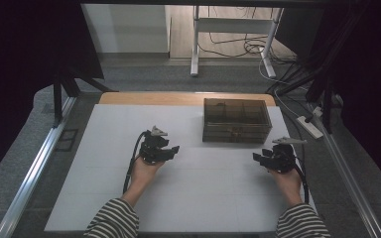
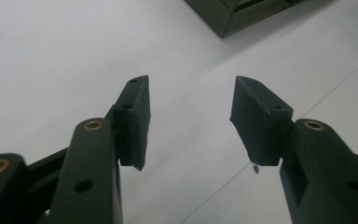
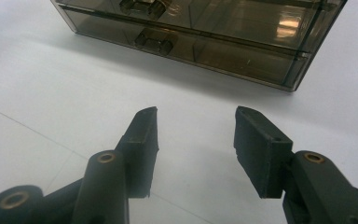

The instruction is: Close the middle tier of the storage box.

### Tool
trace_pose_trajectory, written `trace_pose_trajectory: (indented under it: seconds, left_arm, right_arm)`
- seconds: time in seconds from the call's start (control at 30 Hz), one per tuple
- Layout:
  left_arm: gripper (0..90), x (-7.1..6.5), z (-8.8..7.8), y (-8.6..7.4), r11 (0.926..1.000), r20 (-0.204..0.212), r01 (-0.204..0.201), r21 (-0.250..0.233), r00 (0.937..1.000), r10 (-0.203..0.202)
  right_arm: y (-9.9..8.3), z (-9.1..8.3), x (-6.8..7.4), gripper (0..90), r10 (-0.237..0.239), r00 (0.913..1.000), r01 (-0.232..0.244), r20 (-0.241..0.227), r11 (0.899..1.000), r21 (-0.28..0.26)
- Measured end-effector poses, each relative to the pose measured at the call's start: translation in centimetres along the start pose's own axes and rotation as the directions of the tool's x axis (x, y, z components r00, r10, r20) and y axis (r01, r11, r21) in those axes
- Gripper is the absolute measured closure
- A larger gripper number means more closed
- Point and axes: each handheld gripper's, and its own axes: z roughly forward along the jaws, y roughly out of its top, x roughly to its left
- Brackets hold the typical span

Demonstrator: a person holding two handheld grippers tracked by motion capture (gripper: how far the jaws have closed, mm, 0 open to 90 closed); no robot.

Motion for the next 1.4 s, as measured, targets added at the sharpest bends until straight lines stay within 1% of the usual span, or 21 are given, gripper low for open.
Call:
trace_pose_trajectory:
  seconds: [0.23,0.37,0.53,0.8,0.9,0.97,1.4]
  left_arm:
    - [47.0,0.7,-0.8,-0.8,0.9996,-0.004,0.017,-0.020,0.9998,-0.017]
    - [45.9,0.9,-1.2,-1.4,0.9995,-0.005,0.021,-0.022,0.9998,-0.021]
    - [45.0,1.3,-2.2,-2.3,0.9990,-0.014,0.020,-0.041,0.9997,-0.020]
    - [43.9,1.9,-3.9,-3.9,0.9976,-0.017,0.018,-0.067,0.9997,-0.019]
    - [43.6,2.1,-4.5,-4.4,0.9975,-0.028,0.011,-0.070,0.9995,-0.013]
    - [43.5,2.2,-4.8,-4.7,0.9975,-0.028,0.014,-0.069,0.9995,-0.016]
    - [42.6,2.6,-5.8,-6.4,0.9960,-0.039,0.008,-0.089,0.9992,-0.012]
  right_arm:
    - [-0.3,-0.3,0.2,48.7,0.000,1.0000,0.000,-0.008,1.000,0.003]
    - [-0.4,-0.5,0.2,48.5,0.005,0.9999,-0.005,-0.012,1.000,0.002]
    - [-0.7,-0.7,0.3,48.1,0.004,0.9998,-0.004,-0.021,1.000,0.004]
    - [-1.0,-1.3,0.7,47.9,-0.002,0.9997,0.002,-0.026,1.000,0.004]
    - [-1.2,-1.4,0.8,47.7,-0.002,0.9994,0.002,-0.033,1.000,0.000]
    - [-1.3,-1.5,0.9,47.6,-0.002,0.9994,0.002,-0.035,1.000,0.002]
    - [-1.9,-2.3,0.9,47.5,0.016,0.9989,-0.017,-0.045,1.000,-0.021]
